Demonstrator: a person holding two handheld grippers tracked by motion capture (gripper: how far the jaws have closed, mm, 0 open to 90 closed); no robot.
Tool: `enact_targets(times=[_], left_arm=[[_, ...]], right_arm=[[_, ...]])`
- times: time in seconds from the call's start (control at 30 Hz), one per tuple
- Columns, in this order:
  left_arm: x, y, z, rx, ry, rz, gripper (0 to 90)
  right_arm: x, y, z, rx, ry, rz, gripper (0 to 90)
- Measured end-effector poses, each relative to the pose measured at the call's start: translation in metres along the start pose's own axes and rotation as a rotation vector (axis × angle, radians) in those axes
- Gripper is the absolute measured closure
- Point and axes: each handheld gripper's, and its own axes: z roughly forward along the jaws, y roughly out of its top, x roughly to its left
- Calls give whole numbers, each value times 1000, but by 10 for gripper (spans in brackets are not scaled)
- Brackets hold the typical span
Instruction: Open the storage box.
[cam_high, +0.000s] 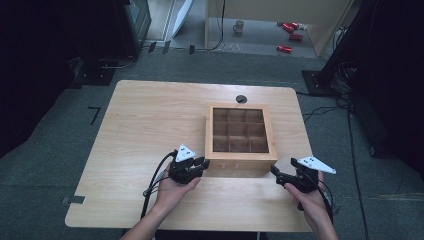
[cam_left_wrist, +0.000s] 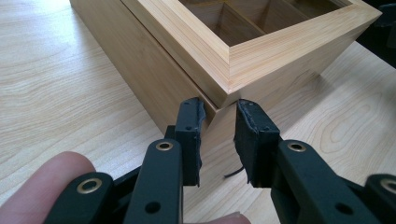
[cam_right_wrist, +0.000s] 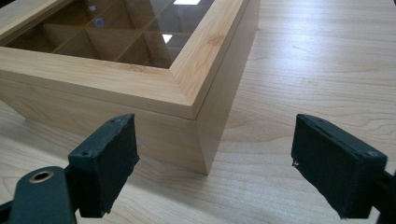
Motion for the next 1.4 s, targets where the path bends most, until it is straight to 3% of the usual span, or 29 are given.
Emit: enact_targets(times=[0.2,0.87,1.4], left_arm=[[0,0,0,-7,2,1,721],[2,2,-2,-19,-22,-4,720],[2,8,-4,-22,-34,5,718]], right_arm=[[1,-1,1,1,18,-6,144],[1,-3,5,11,12,-9,145],[2,-3,12,-20,2,5,145]])
